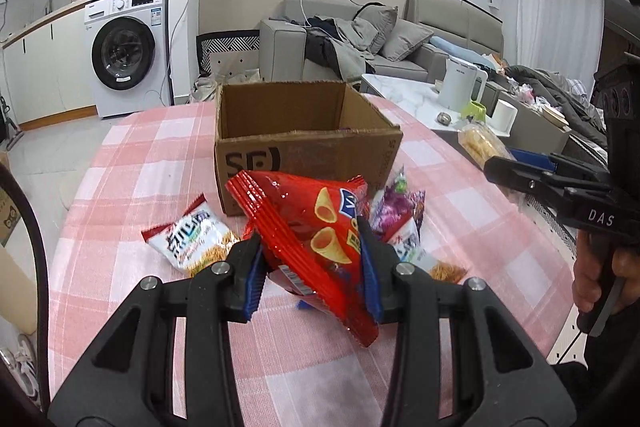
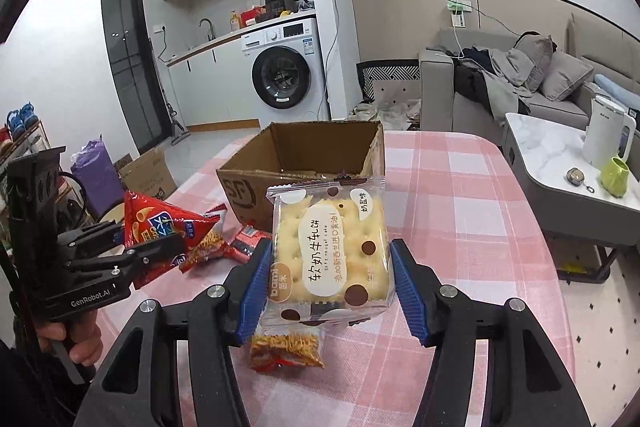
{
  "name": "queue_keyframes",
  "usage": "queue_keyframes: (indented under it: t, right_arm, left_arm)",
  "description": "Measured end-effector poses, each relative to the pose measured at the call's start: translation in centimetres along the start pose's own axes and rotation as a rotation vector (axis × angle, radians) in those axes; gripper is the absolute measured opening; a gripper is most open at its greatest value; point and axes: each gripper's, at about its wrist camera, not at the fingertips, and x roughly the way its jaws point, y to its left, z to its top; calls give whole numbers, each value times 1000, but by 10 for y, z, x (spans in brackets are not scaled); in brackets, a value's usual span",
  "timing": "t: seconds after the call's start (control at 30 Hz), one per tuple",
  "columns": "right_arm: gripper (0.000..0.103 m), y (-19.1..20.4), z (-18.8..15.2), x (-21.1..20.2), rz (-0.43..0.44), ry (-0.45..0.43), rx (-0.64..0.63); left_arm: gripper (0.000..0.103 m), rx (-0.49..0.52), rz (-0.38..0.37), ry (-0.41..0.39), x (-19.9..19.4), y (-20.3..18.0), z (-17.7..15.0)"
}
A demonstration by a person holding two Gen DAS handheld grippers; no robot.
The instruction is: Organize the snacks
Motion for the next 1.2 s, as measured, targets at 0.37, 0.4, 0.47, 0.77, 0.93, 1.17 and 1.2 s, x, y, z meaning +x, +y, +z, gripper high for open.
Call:
queue_keyframes:
  t: [0.37,0.4,0.47,0.77,0.93,1.17,1.2]
  right_arm:
    - [59,4,32,22,21,-12,15]
    - [59,4,35,25,25,-12,19]
    - [59,5,39,30,31,-10,23]
    - [59,3,51,53,29,10,27]
    - [59,0,56,65,38,17,42]
    - [59,0,63,83,42,35,39]
    - [59,0,64,86,43,37,42]
  left_arm:
    - [37,2,22,-48,9,7,42]
    - [37,2,24,-50,10,7,45]
    - [37,3,24,-53,14,8,52]
    - [37,3,54,-54,39,13,77]
    - [37,46,110,-60,57,8,88]
    - [37,36,108,-39,86,16,104]
    - [37,34,110,-36,89,17,105]
